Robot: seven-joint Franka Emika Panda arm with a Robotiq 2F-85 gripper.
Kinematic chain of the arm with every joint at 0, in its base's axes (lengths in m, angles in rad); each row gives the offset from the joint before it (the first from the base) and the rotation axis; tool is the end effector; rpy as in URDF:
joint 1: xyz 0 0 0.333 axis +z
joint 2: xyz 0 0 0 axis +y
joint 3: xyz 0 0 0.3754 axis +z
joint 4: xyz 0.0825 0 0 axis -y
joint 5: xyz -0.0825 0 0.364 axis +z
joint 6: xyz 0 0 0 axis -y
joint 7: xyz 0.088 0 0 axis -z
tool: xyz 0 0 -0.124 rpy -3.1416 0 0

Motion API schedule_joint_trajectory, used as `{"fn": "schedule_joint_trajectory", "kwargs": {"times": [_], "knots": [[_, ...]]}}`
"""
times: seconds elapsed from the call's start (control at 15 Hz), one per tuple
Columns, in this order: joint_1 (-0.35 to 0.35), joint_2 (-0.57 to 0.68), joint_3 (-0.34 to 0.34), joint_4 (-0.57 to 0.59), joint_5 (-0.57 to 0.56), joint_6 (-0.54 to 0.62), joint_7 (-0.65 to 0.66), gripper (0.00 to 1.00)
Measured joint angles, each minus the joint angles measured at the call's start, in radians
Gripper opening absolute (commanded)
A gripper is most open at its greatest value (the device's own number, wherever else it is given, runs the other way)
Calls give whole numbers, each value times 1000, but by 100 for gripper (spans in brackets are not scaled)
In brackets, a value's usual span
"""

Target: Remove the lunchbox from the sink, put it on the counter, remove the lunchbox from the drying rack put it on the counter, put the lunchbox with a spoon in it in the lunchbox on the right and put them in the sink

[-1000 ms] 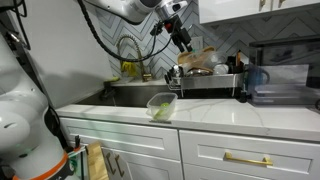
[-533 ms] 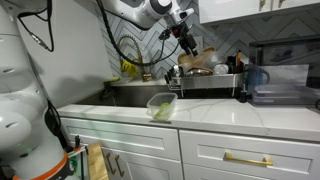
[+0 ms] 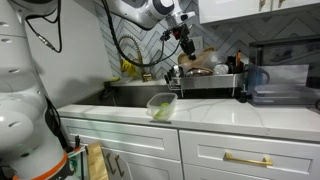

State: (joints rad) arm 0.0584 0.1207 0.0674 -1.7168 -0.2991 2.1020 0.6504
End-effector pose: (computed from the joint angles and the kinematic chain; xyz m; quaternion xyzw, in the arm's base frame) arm 0.6157 0.0570 0.5854 0.9620 -0.1992 0.1715 0.0740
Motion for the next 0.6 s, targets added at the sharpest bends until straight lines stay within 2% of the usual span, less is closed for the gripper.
{"fn": "schedule_joint_trajectory", "kwargs": {"times": [0.13,0.2,0.27,0.6], "knots": [[8,-5,0,15,-2,-46,16,1],[11,-11,0,19,-5,-65,23,0],[13,-18,0,21,-7,-77,32,4],[13,-63,-4,23,-12,-98,55,4]]}}
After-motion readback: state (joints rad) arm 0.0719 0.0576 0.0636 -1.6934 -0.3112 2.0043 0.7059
